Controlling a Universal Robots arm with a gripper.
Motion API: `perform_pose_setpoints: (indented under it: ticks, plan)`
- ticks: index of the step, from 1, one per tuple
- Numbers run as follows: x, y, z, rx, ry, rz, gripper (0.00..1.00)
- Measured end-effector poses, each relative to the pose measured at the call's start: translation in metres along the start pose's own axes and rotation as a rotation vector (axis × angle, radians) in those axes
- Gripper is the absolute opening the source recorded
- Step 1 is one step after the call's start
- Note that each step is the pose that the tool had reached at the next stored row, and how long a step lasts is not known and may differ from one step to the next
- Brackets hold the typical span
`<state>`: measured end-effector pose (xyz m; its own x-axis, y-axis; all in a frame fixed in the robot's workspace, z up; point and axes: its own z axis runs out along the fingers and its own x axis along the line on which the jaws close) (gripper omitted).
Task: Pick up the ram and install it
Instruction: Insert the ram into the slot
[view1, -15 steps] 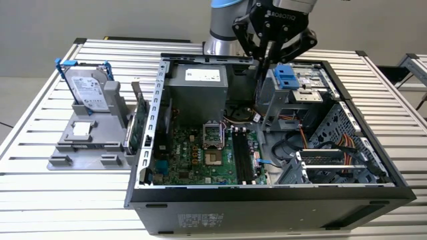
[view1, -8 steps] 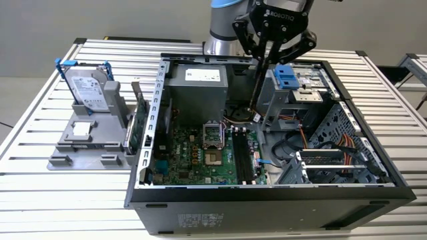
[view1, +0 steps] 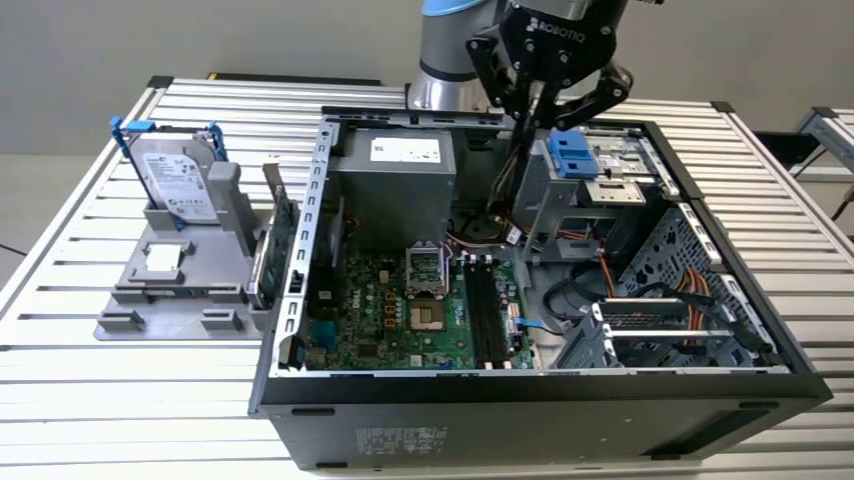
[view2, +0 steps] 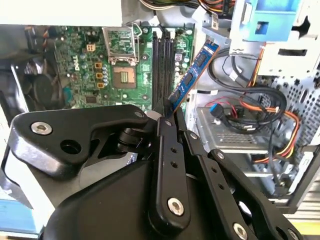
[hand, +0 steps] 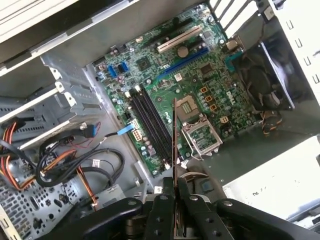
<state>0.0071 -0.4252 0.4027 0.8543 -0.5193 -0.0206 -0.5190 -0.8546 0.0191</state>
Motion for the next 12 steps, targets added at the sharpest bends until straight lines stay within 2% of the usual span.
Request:
perform_pose_setpoints:
  ticks: [12]
  plan:
    - [0.0000, 0.0000, 0.0001, 0.0042, -0.0039, 0.203, 0.00]
